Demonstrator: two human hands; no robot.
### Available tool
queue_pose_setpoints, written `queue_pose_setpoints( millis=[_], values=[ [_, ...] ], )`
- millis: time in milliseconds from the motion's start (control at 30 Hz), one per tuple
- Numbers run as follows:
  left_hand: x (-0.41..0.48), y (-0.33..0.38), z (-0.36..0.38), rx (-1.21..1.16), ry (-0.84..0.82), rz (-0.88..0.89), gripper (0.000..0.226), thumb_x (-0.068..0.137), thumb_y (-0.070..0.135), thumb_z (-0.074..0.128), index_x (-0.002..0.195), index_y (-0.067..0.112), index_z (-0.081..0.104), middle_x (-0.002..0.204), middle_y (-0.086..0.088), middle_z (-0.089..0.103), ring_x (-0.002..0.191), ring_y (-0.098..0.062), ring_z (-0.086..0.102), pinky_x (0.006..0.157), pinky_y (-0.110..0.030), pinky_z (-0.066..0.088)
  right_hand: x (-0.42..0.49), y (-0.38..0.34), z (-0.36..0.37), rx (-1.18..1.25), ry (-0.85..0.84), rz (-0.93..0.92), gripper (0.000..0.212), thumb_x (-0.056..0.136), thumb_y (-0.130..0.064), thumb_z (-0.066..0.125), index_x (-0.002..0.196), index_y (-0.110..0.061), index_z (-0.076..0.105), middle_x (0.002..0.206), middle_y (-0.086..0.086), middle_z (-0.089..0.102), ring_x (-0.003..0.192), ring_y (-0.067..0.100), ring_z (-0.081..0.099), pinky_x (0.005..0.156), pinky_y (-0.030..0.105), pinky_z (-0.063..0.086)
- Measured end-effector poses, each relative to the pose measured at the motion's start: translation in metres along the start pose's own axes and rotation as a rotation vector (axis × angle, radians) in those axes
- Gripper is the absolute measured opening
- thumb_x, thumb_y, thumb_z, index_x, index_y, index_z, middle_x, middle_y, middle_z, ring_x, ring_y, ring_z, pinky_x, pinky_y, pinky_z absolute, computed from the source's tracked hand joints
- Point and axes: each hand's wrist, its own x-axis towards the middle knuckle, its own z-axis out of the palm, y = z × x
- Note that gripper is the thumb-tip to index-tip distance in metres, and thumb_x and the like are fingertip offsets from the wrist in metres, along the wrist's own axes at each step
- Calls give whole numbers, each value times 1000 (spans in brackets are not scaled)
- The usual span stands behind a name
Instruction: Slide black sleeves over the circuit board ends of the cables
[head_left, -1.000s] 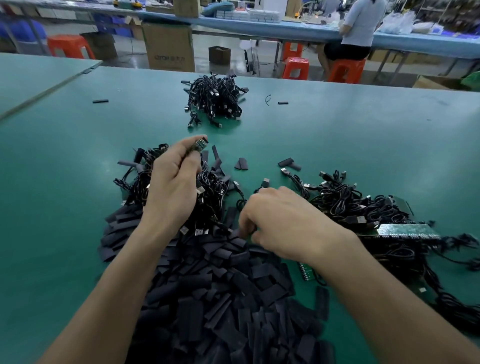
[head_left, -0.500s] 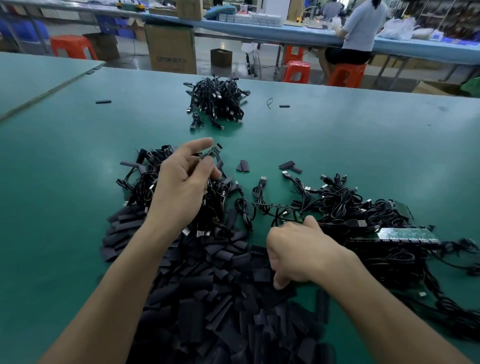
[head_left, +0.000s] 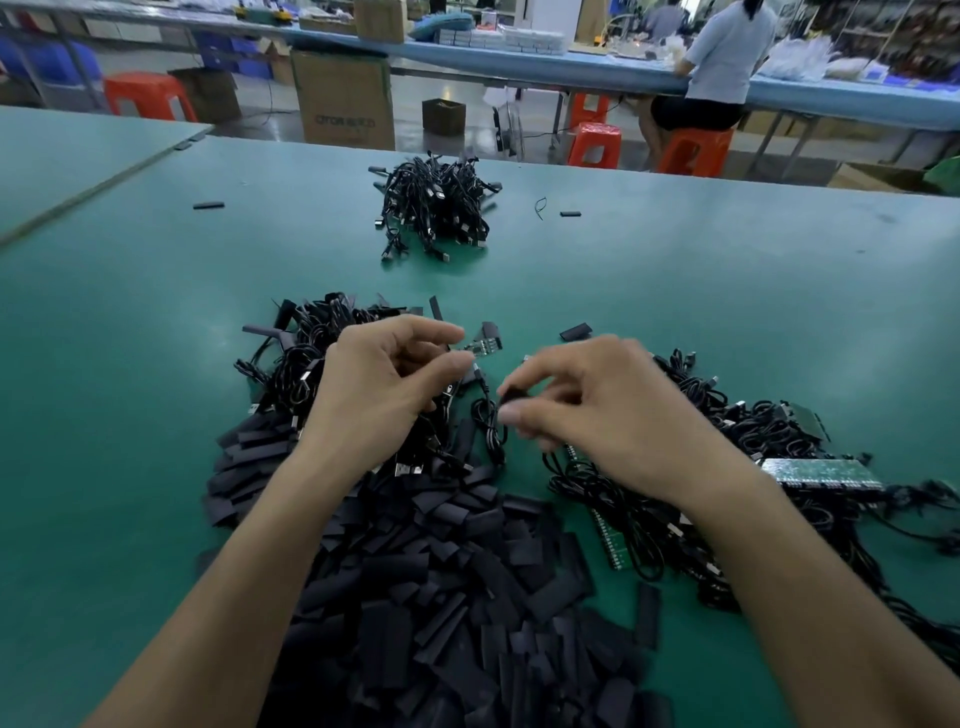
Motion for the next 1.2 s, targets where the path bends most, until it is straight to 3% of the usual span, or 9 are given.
queue_pose_setpoints(
  millis=[100, 167, 267, 367, 500, 633, 967, 1200],
  values=[
    [-2, 4, 2, 9, -11, -3, 28, 70, 40, 80, 92, 23, 75, 77, 6, 75, 68, -8, 71, 62, -19, 54, 5, 10, -2, 63, 235, -11, 21, 91, -24, 72, 112, -26, 75, 68, -19, 71, 61, -5, 66, 64, 8, 50],
    [-2, 5, 3, 13, -5, 5, 26, 70, 38, 80, 88, 21, 76, 77, 6, 76, 70, -7, 71, 64, -17, 54, 7, 17, 0, 136, 293, 26, 30, 93, -21, 70, 122, -27, 69, 68, -21, 70, 59, -3, 66, 63, 7, 48],
    [-3, 6, 4, 21, 2, 7, 22, 71, 36, 80, 87, 21, 77, 76, 8, 76, 69, -5, 71, 65, -16, 54, 8, 22, 4, 234, 364, 64, 18, 89, -22, 74, 103, -29, 66, 68, -7, 72, 51, 7, 66, 57, 11, 47],
    [-3, 6, 4, 34, 9, -5, 18, 76, 30, 83, 91, 23, 77, 76, 8, 75, 70, -5, 70, 68, -19, 56, 10, 22, 9, 281, 431, 66, 14, 85, -22, 79, 86, -25, 65, 64, -3, 72, 49, 11, 67, 53, 12, 47],
    [-3, 6, 4, 49, -3, -2, 17, 79, 26, 82, 96, 24, 78, 78, 9, 75, 73, -5, 69, 71, -19, 56, 12, 25, 12, 340, 418, 67, 11, 82, -17, 82, 88, -21, 74, 68, -1, 74, 55, 12, 69, 56, 12, 48],
    [-3, 6, 5, 55, -3, 1, 14, 79, 26, 82, 93, 24, 78, 79, 8, 76, 74, -8, 71, 72, -20, 57, 12, 27, 14, 337, 378, 41, 23, 77, -17, 85, 96, -23, 75, 77, -8, 76, 62, 10, 71, 65, 15, 53],
    [-2, 4, 7, 76, -15, 20, 8, 80, 28, 82, 87, 28, 78, 76, 13, 75, 68, 0, 68, 65, -12, 50, 9, 26, 21, 296, 444, -69, 15, 75, -42, 75, 87, -34, 73, 70, -7, 73, 56, 10, 70, 62, 18, 54],
    [-3, 8, 7, 60, -30, 41, 7, 81, 28, 81, 84, 33, 77, 73, 12, 74, 64, 0, 66, 62, -14, 51, 10, 26, 23, 290, 500, -105, 9, 81, -29, 80, 84, -34, 73, 70, -10, 73, 54, 9, 69, 58, 15, 52]
  ],
)
